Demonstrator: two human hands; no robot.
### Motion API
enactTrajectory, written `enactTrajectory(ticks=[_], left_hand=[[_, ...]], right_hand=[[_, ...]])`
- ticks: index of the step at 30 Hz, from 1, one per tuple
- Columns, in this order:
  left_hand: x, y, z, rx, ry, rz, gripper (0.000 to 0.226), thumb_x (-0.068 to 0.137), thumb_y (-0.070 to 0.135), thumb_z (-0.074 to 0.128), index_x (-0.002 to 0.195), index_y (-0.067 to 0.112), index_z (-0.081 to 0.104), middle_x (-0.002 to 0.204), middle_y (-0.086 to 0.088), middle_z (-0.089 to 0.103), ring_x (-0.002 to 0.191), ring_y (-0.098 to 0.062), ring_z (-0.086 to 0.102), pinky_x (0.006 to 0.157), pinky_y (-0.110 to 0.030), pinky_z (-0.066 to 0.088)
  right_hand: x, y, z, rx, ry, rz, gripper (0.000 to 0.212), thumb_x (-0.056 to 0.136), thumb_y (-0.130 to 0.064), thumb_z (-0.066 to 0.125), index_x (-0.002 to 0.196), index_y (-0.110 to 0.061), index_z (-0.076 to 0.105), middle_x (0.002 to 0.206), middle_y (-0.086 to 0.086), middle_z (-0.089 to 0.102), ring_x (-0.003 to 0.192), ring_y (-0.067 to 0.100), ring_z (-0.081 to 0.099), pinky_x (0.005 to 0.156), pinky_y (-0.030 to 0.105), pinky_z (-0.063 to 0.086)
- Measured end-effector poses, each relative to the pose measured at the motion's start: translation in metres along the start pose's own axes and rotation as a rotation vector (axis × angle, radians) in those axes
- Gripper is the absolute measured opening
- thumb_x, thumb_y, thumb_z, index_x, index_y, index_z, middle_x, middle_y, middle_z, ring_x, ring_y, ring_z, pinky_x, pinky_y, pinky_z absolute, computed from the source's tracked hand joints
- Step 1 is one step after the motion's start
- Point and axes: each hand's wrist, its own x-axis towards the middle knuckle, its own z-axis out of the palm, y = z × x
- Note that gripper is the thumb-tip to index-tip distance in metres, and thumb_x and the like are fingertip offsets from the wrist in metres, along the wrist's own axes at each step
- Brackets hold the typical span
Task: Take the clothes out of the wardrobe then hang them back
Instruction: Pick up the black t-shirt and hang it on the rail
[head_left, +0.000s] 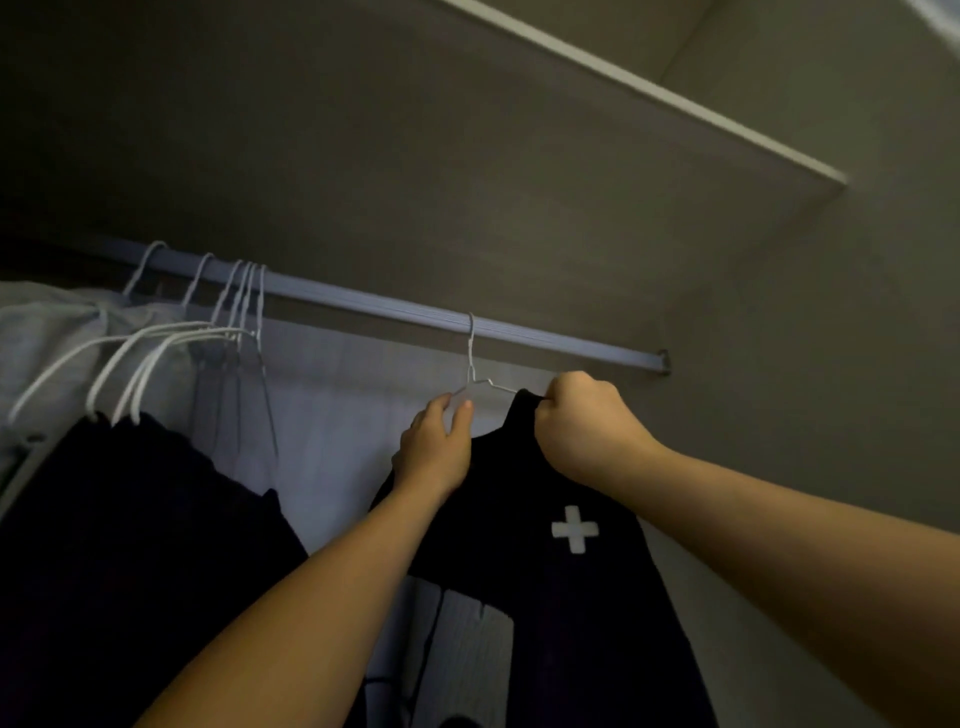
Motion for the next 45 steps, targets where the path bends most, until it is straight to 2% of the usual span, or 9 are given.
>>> enactTrajectory(ticks=[3, 5, 8, 10, 13, 27, 37, 40, 45], left_hand=[[-0.003, -0.002, 0.002, -0.021, -0.006, 0.033, 0.053, 0.099, 0.057, 0.037, 0.144, 0.03, 0.045, 0.143, -0.005, 0.052, 0.127, -0.028, 0.05, 0.106, -0.043, 0.04], [-0.007, -0.003, 0.003, -0.034, -0.029, 0.075, 0.057, 0.098, 0.06, 0.036, 0.147, 0.032, 0.04, 0.147, -0.003, 0.049, 0.131, -0.027, 0.047, 0.109, -0.043, 0.037], [-0.017, 0.001, 0.008, -0.053, -0.076, 0.138, 0.079, 0.082, 0.076, 0.026, 0.152, 0.04, 0.027, 0.156, 0.005, 0.037, 0.141, -0.021, 0.036, 0.115, -0.045, 0.028], [-0.025, 0.003, 0.015, -0.064, -0.072, 0.178, 0.088, 0.073, 0.081, 0.018, 0.153, 0.043, 0.02, 0.16, 0.012, 0.027, 0.145, -0.015, 0.027, 0.117, -0.046, 0.023], [-0.03, 0.006, 0.025, -0.083, -0.067, 0.199, 0.09, 0.072, 0.081, 0.018, 0.153, 0.044, 0.017, 0.162, 0.013, 0.021, 0.147, -0.013, 0.024, 0.117, -0.049, 0.024], [-0.038, 0.053, 0.126, -0.247, -0.278, 0.126, 0.098, 0.063, 0.091, 0.026, 0.15, 0.044, 0.019, 0.159, 0.01, 0.023, 0.145, -0.017, 0.03, 0.115, -0.053, 0.027], [-0.041, 0.084, 0.22, -0.407, -0.437, 0.053, 0.097, 0.062, 0.093, 0.035, 0.147, 0.049, 0.02, 0.16, 0.004, 0.026, 0.144, -0.022, 0.032, 0.115, -0.052, 0.029], [-0.042, 0.089, 0.245, -0.404, -0.491, 0.034, 0.105, 0.057, 0.096, 0.032, 0.15, 0.05, 0.015, 0.162, 0.005, 0.02, 0.147, -0.023, 0.025, 0.117, -0.054, 0.024], [-0.048, 0.091, 0.278, -0.401, -0.439, 0.063, 0.098, 0.061, 0.094, 0.029, 0.147, 0.049, 0.015, 0.161, 0.001, 0.02, 0.149, -0.027, 0.019, 0.117, -0.057, 0.021]], right_hand=[[0.003, 0.006, -0.001, -0.077, 0.0, -0.006, 0.018, 0.097, -0.02, 0.037, 0.091, -0.007, 0.048, 0.096, 0.016, 0.055, 0.075, 0.03, 0.051, 0.061, 0.033, 0.038], [-0.003, 0.009, -0.002, -0.243, 0.019, -0.063, 0.022, 0.098, -0.03, 0.037, 0.11, -0.013, 0.045, 0.11, 0.012, 0.054, 0.091, 0.032, 0.053, 0.069, 0.038, 0.04], [-0.018, 0.017, -0.002, -0.742, 0.139, -0.334, 0.066, 0.094, -0.054, 0.031, 0.149, -0.02, 0.016, 0.147, 0.008, 0.032, 0.132, 0.034, 0.034, 0.093, 0.045, 0.038], [-0.028, 0.02, -0.001, -0.9, 0.085, -0.406, 0.084, 0.09, -0.066, 0.022, 0.154, -0.018, -0.001, 0.158, 0.007, 0.016, 0.143, 0.031, 0.02, 0.103, 0.047, 0.033], [-0.034, 0.028, -0.002, -0.952, -0.044, -0.339, 0.095, 0.089, -0.073, 0.027, 0.155, -0.012, -0.006, 0.162, 0.007, 0.005, 0.146, 0.028, 0.016, 0.107, 0.047, 0.029], [-0.028, 0.104, -0.032, -1.029, -0.123, -0.172, 0.102, 0.085, -0.079, 0.029, 0.155, -0.013, -0.005, 0.163, 0.006, -0.005, 0.15, 0.023, 0.002, 0.116, 0.05, 0.019], [-0.019, 0.186, -0.054, -1.22, -0.207, -0.034, 0.102, 0.083, -0.083, 0.016, 0.154, -0.017, -0.014, 0.161, 0.01, -0.021, 0.148, 0.026, -0.022, 0.116, 0.061, -0.009], [-0.022, 0.208, -0.058, -1.27, -0.189, -0.042, 0.104, 0.078, -0.083, 0.011, 0.154, -0.017, -0.013, 0.16, 0.012, -0.023, 0.147, 0.026, -0.025, 0.112, 0.063, -0.017], [-0.027, 0.228, -0.057, -1.409, -0.179, -0.111, 0.103, 0.085, -0.081, 0.013, 0.152, -0.01, -0.018, 0.157, 0.018, -0.027, 0.145, 0.032, -0.029, 0.111, 0.064, -0.014]])
